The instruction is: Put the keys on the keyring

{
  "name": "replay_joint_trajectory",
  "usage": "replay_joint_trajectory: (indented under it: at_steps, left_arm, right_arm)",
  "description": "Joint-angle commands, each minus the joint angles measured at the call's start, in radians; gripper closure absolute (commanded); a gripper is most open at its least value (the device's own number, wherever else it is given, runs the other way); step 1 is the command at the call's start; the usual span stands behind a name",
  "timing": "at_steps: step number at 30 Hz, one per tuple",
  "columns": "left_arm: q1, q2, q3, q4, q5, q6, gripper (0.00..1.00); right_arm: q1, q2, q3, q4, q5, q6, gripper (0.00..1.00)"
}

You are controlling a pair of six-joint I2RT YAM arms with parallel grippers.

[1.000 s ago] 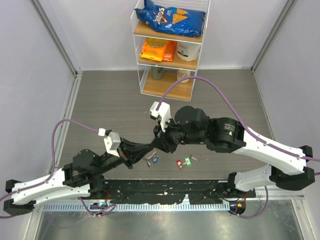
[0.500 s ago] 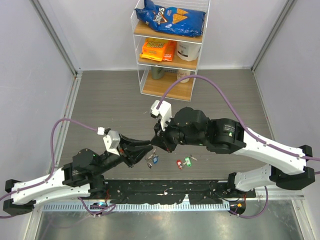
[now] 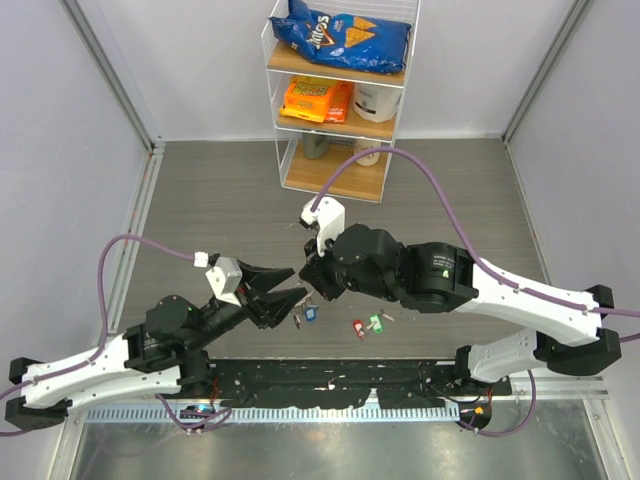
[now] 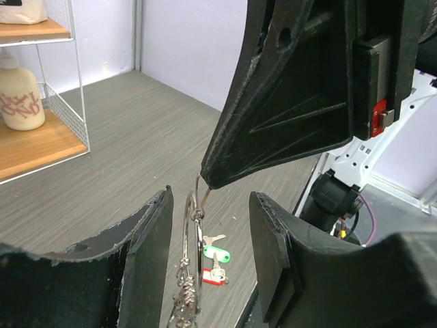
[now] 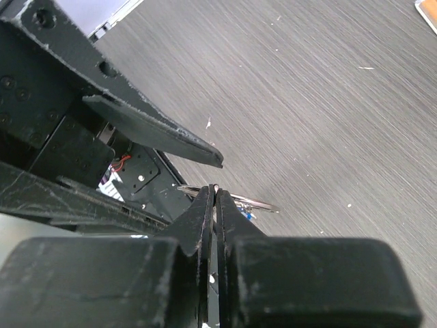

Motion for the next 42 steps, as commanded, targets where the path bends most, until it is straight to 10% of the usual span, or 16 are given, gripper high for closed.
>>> replay_joint_trajectory:
  at_steps: [1, 42]
  left_arm:
    - [0.004, 0.021, 0.036, 0.022, -0.028, 0.050, 0.47]
    - [0.004, 0.053, -0.109, 0.364, -0.005, 0.291, 0.72]
  right_arm:
    - [0.010, 0.001, 0.057, 0.070, 0.116, 0.066, 0.94]
    - [0.010, 0.021, 0.091, 0.069, 0.073, 0.108, 0.94]
